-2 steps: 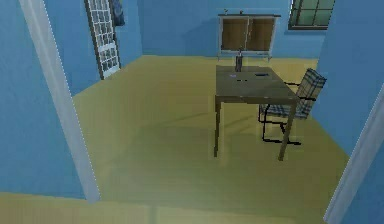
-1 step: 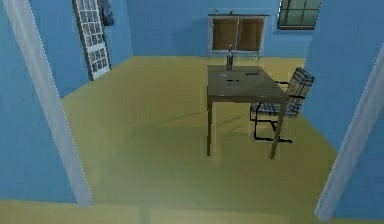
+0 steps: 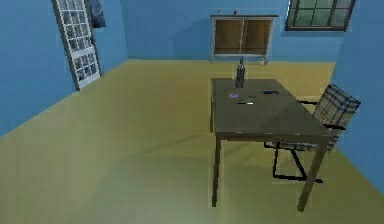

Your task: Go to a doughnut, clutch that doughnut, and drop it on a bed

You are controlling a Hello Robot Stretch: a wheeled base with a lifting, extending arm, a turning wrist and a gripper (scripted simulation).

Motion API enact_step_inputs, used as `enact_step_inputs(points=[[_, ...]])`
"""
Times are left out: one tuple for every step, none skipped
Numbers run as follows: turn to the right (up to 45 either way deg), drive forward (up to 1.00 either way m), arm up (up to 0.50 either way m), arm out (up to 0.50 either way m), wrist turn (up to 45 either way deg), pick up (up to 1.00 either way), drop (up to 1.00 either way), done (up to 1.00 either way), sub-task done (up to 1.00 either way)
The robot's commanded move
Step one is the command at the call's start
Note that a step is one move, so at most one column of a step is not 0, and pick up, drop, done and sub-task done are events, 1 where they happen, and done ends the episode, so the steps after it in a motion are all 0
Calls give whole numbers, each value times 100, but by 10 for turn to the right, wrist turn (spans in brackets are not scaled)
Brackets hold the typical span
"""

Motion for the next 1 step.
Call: enact_step_inputs(points=[[240, 0, 0, 0, 0, 0, 0, 0, 0]])
